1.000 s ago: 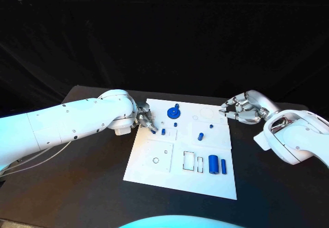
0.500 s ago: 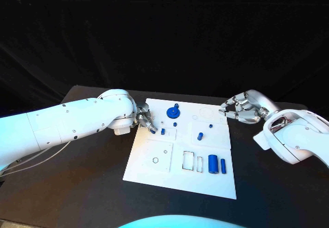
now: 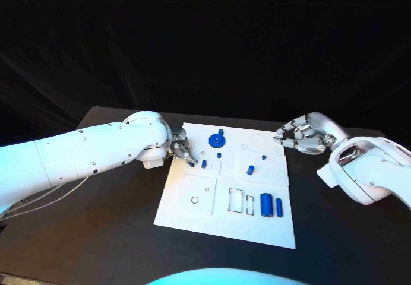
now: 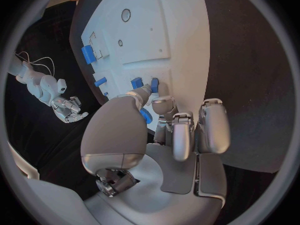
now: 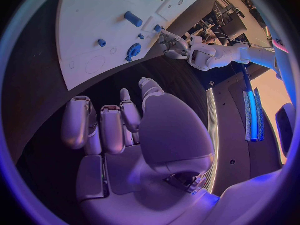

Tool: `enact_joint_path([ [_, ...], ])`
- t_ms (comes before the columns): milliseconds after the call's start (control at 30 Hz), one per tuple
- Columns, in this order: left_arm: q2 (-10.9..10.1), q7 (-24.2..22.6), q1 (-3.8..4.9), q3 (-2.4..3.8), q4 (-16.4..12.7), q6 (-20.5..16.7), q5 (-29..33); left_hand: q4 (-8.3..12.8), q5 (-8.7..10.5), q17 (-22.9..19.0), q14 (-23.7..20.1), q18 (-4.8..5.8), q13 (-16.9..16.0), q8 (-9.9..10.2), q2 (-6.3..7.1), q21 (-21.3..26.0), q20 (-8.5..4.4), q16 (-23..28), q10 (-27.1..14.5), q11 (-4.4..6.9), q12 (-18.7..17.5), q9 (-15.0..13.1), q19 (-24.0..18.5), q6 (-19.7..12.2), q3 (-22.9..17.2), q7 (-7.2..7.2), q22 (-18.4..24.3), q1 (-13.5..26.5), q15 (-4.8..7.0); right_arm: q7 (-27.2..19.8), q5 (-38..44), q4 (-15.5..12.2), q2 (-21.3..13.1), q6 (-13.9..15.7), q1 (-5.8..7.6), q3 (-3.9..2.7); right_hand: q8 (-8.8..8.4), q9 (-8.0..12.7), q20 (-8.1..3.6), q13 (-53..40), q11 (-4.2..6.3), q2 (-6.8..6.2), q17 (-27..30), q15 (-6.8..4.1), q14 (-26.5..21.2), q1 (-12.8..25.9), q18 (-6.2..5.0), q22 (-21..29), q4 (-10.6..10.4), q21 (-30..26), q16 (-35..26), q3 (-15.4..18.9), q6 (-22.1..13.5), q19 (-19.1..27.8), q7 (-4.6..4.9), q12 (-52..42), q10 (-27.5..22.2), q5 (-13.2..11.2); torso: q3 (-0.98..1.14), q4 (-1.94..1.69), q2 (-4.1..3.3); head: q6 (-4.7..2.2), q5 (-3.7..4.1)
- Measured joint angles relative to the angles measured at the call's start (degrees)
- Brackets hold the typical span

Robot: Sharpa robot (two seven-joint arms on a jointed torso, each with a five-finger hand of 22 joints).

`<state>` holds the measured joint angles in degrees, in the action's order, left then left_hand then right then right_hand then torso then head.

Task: Assemble the parts on the task board

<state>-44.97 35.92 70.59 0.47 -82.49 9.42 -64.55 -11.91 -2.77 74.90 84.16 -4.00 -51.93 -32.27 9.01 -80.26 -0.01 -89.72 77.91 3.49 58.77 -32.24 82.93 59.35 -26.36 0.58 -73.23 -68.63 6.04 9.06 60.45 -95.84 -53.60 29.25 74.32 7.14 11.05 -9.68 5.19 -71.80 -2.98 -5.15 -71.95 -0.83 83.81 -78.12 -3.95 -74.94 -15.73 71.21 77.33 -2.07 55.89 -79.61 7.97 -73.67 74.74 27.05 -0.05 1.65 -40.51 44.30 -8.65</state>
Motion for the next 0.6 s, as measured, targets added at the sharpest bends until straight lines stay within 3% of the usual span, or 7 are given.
enact_joint_path([
  [200, 0.0, 0.1, -0.06, -0.05, 0.0, 0.1, 0.0, -1.0, 0.0, 0.0, 0.0, -0.01, -0.1, -0.5, 0.82, 0.0, 0.0, 0.0, 0.1, -0.12, 0.1, -0.2, 0.0, 1.3, 1.0, -0.68, 0.0, 1.4, 0.0, 0.0, 0.0, 0.0, 0.0, 0.0, 0.0, 0.0, 0.0, 0.0, 0.0, 0.0, 0.0, 0.0, 0.0, 0.0, 0.0, 0.0, 0.0, 0.0, 0.0, 0.0, 0.0, 0.0, 0.0, 0.0, 0.0, 0.0, 0.0, 0.0, 0.04, 0.02, -0.01, 0.07, 0.09],
  [600, 0.1, 0.5, -0.11, -0.1, 0.1, 0.0, -0.1, -2.0, 0.0, 0.0, -0.2, -0.01, -0.8, -0.8, 0.57, 0.0, 0.0, 0.0, 0.6, 0.2, 0.7, 0.0, 0.0, 1.7, 3.4, -0.69, 0.0, 2.8, 0.2, 0.0, 0.0, 0.0, -0.1, 0.0, 0.0, 0.0, 0.0, 0.0, 0.0, 0.0, 0.0, 0.0, 0.1, 0.0, 0.0, 0.0, 0.0, 0.0, 0.0, 0.0, 0.0, 0.0, 0.0, 0.0, 0.0, 0.0, 0.0, 0.0, 0.04, 0.04, -0.01, 0.02, 0.19],
])
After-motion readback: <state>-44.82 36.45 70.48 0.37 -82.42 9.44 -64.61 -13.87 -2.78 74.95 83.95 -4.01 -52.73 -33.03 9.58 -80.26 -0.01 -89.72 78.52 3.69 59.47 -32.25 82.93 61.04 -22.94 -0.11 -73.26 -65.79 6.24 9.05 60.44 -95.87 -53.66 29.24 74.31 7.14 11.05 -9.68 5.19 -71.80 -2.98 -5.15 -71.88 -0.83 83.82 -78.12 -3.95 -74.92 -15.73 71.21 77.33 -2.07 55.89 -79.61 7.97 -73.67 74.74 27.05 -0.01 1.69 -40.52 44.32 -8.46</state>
